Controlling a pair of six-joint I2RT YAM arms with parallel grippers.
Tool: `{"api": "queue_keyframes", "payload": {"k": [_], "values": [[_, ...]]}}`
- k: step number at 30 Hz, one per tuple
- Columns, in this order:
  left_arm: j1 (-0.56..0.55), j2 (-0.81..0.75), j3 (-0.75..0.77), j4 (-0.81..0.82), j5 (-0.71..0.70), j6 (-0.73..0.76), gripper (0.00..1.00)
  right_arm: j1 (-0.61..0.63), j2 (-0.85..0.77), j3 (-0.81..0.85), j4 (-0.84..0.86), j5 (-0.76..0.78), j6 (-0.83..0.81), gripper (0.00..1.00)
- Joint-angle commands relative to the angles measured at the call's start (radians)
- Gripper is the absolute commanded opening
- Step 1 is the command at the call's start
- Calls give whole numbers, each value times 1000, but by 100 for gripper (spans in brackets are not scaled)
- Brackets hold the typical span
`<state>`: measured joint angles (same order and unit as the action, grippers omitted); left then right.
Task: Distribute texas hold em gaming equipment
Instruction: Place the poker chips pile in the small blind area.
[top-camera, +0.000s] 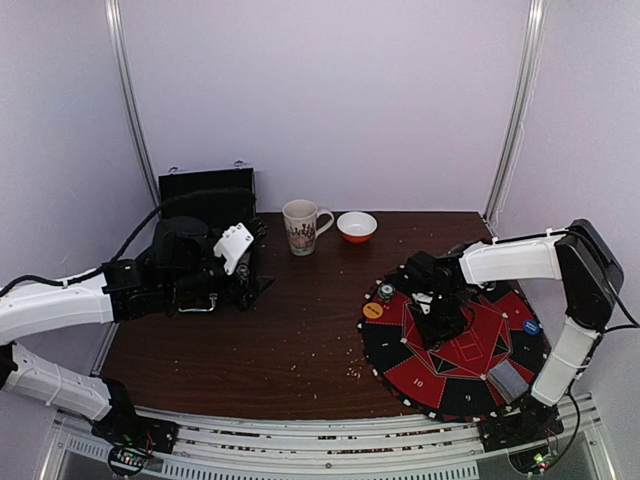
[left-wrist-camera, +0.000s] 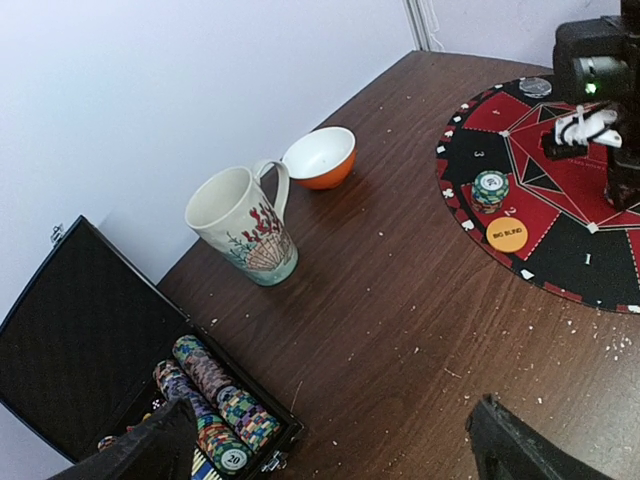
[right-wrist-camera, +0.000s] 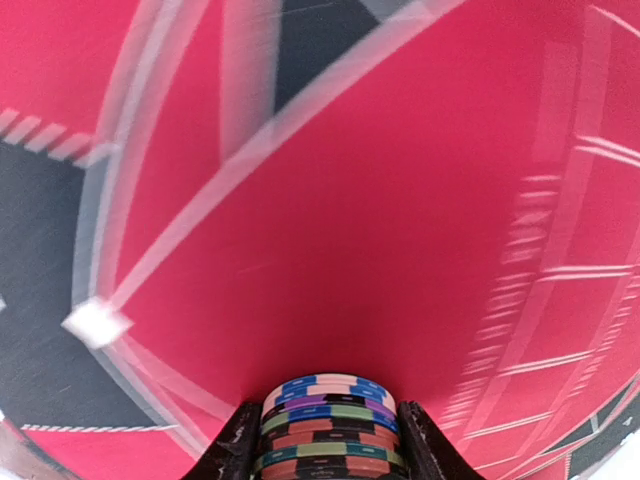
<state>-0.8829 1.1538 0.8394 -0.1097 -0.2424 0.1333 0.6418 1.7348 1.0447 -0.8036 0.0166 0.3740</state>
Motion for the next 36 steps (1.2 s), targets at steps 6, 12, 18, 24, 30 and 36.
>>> {"api": "queue_keyframes", "payload": {"k": [6,12,18,24,30,36], "values": [[-2,2,49,18,-1,102,98,-307,-3,-33,-2,119,-84,34],[16,15,55,46,16,134,98,-477,23,-30,20,110,-114,33],[68,16,39,43,28,114,98,-617,60,-11,24,147,-146,33],[116,12,38,36,61,90,98,-734,70,-9,25,174,-172,32],[134,1,33,39,86,81,98,-804,75,9,25,206,-184,31],[135,6,37,33,88,81,98,-861,105,42,31,234,-186,28]]}}
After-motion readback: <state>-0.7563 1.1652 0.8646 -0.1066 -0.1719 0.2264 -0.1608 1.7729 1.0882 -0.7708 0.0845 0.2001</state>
